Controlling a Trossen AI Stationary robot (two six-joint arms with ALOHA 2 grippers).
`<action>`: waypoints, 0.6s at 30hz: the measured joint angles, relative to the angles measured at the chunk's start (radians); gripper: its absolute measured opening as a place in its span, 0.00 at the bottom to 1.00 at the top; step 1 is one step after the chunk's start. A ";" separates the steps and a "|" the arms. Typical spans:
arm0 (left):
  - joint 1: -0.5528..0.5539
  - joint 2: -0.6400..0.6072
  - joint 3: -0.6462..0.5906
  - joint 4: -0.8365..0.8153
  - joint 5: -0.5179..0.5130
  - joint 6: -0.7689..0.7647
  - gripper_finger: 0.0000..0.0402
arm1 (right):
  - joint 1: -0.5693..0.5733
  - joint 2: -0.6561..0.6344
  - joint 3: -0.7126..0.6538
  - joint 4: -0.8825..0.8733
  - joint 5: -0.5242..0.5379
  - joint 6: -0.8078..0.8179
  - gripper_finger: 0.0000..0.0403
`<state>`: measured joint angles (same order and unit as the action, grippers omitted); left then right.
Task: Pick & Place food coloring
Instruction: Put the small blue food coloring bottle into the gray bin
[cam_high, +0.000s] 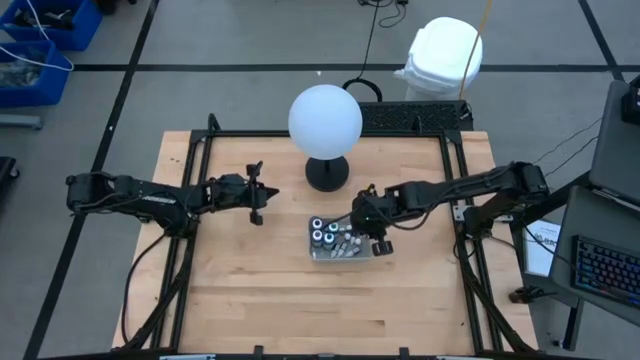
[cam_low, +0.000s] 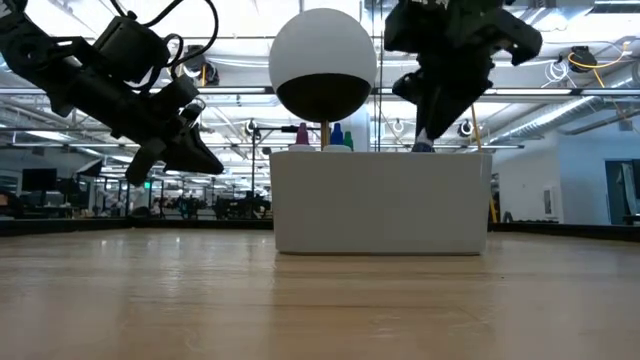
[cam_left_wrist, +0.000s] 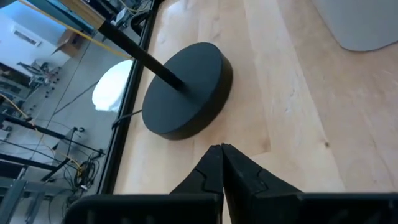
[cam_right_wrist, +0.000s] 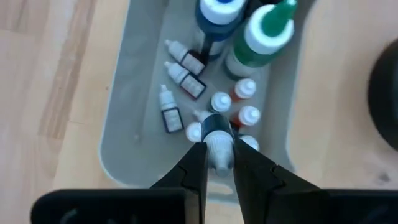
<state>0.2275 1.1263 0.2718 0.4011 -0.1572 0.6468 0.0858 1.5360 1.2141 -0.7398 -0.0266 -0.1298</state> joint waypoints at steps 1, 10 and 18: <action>0.002 0.000 0.000 0.001 0.000 0.003 0.02 | 0.000 0.000 -0.014 0.022 -0.003 0.000 0.12; 0.002 0.000 0.000 0.011 0.000 -0.003 0.07 | -0.001 -0.001 -0.008 -0.068 -0.076 0.032 0.12; 0.002 0.000 0.000 0.012 0.000 -0.018 0.02 | 0.000 0.000 -0.008 -0.023 -0.132 0.031 0.12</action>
<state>0.2291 1.1263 0.2718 0.4129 -0.1574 0.6284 0.0856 1.5356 1.2060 -0.7629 -0.1587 -0.0986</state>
